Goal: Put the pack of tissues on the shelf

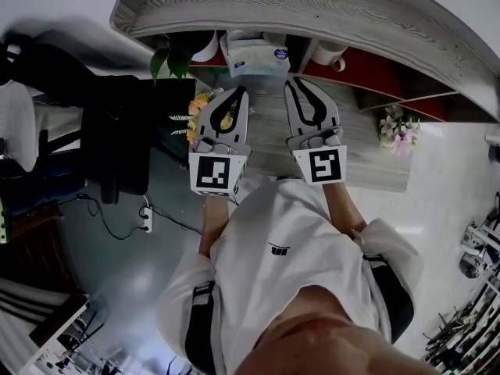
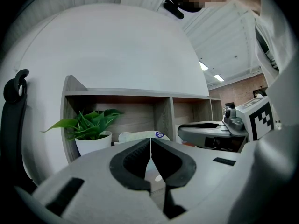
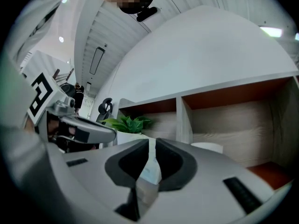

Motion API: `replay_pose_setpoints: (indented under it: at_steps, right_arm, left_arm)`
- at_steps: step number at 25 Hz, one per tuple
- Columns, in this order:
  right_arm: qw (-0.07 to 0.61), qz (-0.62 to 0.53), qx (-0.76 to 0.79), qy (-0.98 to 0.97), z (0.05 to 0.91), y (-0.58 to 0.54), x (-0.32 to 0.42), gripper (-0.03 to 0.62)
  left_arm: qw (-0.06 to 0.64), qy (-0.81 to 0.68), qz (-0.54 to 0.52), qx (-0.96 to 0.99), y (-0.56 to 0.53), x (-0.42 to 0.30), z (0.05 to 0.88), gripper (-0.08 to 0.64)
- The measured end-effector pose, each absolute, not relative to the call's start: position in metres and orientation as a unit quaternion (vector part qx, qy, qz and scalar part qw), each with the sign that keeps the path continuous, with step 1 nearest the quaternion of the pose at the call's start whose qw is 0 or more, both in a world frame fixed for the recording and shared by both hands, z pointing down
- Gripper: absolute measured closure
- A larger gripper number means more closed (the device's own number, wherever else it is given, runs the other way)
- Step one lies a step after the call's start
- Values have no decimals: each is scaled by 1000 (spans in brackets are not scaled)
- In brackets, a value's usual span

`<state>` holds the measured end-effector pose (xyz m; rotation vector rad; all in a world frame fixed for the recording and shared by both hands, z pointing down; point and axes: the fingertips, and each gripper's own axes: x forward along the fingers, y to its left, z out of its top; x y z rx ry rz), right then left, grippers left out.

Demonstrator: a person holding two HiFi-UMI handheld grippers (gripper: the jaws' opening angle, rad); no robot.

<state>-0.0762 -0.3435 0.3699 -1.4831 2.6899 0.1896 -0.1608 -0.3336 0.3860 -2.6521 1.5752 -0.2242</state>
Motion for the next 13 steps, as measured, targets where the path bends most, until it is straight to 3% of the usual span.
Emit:
replay_pose_setpoints:
  at_steps: [13]
  right_arm:
    - [29,67,-476,876,369,-334,-76,538]
  left_arm:
    - [13,518,-63,-853,-322,-159,380,526]
